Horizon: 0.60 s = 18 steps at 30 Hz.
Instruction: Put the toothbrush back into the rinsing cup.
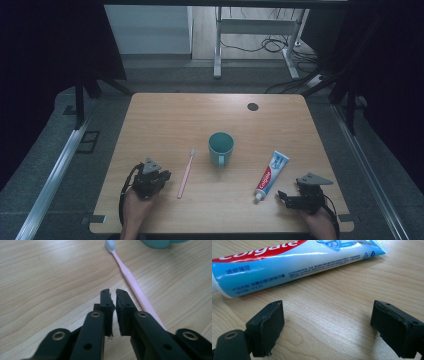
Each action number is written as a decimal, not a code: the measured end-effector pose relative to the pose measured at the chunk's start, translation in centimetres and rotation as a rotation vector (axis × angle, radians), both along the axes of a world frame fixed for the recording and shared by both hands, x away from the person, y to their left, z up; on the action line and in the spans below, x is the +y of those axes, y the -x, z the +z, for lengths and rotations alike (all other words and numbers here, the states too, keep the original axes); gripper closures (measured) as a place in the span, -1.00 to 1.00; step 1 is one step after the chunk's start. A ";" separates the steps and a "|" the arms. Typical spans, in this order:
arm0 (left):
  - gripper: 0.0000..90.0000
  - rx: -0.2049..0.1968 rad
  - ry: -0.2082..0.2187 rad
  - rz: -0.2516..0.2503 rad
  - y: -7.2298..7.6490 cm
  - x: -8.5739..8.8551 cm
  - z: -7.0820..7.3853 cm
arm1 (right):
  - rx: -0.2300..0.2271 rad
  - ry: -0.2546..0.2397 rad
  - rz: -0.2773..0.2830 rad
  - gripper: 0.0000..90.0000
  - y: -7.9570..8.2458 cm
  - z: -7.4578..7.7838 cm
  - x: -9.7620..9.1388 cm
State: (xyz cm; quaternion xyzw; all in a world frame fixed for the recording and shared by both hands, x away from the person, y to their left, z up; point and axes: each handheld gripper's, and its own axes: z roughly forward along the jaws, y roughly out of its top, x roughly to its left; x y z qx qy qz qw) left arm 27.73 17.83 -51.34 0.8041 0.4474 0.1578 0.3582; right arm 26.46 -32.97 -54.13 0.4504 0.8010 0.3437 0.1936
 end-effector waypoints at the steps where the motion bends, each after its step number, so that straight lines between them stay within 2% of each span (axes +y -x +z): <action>1: 0.88 0.002 0.001 -0.002 0.0 -0.1 0.1 | 0.000 0.000 0.000 -0.75 0.0 0.0 0.0; 4: 0.98 -0.003 0.000 -0.024 0.2 -0.7 0.4 | 0.000 0.000 0.000 -0.75 0.0 0.0 0.0; 11: 0.99 -0.002 -0.010 -0.052 0.3 -1.9 0.5 | -0.001 0.000 0.000 -0.75 0.0 0.0 0.0; 18: 0.99 0.006 -0.016 -0.101 0.4 -3.6 0.3 | -0.001 0.000 0.000 -0.75 0.0 0.0 0.0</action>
